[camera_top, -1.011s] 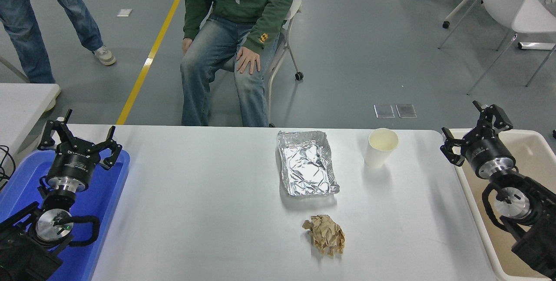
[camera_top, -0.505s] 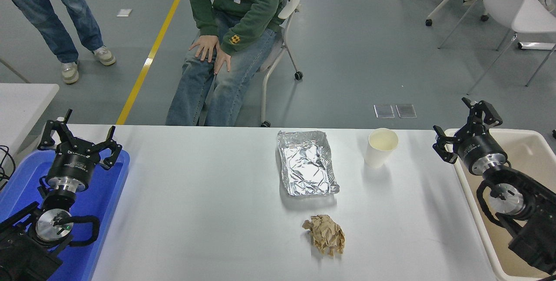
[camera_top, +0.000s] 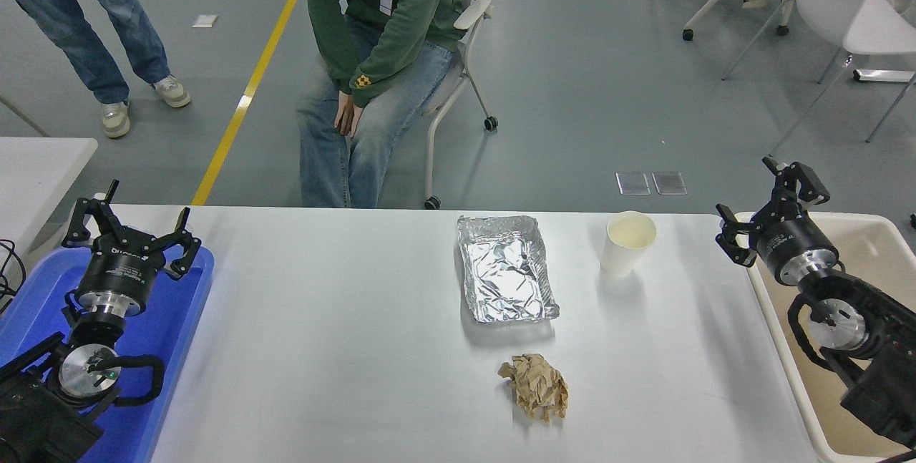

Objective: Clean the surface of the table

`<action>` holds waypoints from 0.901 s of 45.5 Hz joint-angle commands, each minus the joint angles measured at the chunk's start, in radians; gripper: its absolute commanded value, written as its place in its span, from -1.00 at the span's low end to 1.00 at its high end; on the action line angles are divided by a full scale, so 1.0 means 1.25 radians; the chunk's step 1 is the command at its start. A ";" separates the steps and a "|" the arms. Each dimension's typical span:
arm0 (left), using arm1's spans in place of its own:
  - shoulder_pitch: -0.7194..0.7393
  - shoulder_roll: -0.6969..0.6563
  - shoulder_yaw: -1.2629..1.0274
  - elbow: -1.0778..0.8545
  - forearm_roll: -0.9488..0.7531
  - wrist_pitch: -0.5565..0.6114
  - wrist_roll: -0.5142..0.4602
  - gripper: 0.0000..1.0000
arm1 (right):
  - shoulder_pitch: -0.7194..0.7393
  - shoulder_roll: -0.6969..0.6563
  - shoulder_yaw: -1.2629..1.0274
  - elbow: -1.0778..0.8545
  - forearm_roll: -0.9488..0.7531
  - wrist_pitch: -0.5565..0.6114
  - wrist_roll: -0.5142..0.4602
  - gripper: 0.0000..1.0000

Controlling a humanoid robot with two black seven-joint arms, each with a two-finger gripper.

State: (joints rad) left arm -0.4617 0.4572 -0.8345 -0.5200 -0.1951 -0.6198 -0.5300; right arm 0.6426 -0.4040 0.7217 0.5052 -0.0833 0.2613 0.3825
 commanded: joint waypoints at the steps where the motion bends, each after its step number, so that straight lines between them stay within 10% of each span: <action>1: 0.000 0.000 0.000 0.000 -0.001 0.000 -0.001 1.00 | -0.001 -0.026 -0.008 0.009 -0.007 0.007 0.001 1.00; 41: 0.000 0.000 0.000 0.000 0.000 0.000 0.001 1.00 | 0.058 -0.168 -0.169 0.295 -0.600 0.000 0.014 1.00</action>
State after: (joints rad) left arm -0.4617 0.4570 -0.8345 -0.5200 -0.1952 -0.6198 -0.5301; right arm 0.6712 -0.5906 0.5857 0.8069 -0.6272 0.2616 0.4030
